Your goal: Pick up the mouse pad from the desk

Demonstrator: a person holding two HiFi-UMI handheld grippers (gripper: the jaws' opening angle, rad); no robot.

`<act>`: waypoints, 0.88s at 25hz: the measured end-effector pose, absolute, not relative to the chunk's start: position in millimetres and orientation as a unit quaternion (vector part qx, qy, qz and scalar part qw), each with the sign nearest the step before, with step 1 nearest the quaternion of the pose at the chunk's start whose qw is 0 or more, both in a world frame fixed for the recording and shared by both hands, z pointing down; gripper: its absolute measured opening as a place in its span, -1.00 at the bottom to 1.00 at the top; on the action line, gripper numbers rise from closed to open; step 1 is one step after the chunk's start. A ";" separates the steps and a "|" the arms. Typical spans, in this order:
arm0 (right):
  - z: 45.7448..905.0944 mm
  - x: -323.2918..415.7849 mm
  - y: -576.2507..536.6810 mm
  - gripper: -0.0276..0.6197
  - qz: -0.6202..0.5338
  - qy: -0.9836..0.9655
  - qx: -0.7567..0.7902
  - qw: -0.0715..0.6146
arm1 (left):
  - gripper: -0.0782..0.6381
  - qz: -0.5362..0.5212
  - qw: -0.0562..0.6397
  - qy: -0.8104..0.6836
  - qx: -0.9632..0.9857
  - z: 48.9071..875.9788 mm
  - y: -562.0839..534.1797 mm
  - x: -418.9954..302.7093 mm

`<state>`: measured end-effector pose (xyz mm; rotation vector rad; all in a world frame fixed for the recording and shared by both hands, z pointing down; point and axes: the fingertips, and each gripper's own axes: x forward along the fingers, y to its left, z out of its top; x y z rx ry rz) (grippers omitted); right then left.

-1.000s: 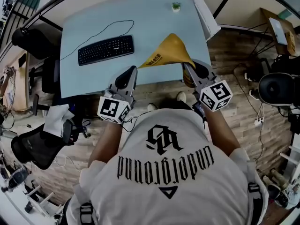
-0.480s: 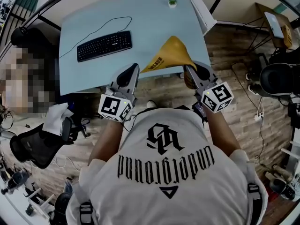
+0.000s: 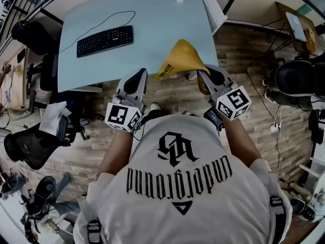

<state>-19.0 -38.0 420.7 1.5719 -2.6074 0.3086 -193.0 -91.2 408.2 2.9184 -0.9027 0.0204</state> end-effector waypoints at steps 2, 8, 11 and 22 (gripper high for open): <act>420.4 -12.5 -25.6 -0.84 0.098 -0.855 0.507 0.041 | -0.76 0.009 0.038 -0.302 0.953 407.5 -78.5 -187.3; 420.8 1.7 13.4 -0.84 0.086 -0.866 0.491 0.041 | -0.76 0.009 0.036 -0.322 0.946 407.3 -37.2 -172.8; 416.6 5.4 32.5 -0.84 0.071 -0.871 0.485 0.035 | -0.76 0.006 0.029 -0.331 0.943 403.9 -16.4 -167.5; 415.3 16.5 80.1 -0.84 0.050 -0.875 0.480 0.026 | -0.76 0.003 0.035 -0.344 0.938 409.2 27.3 -155.5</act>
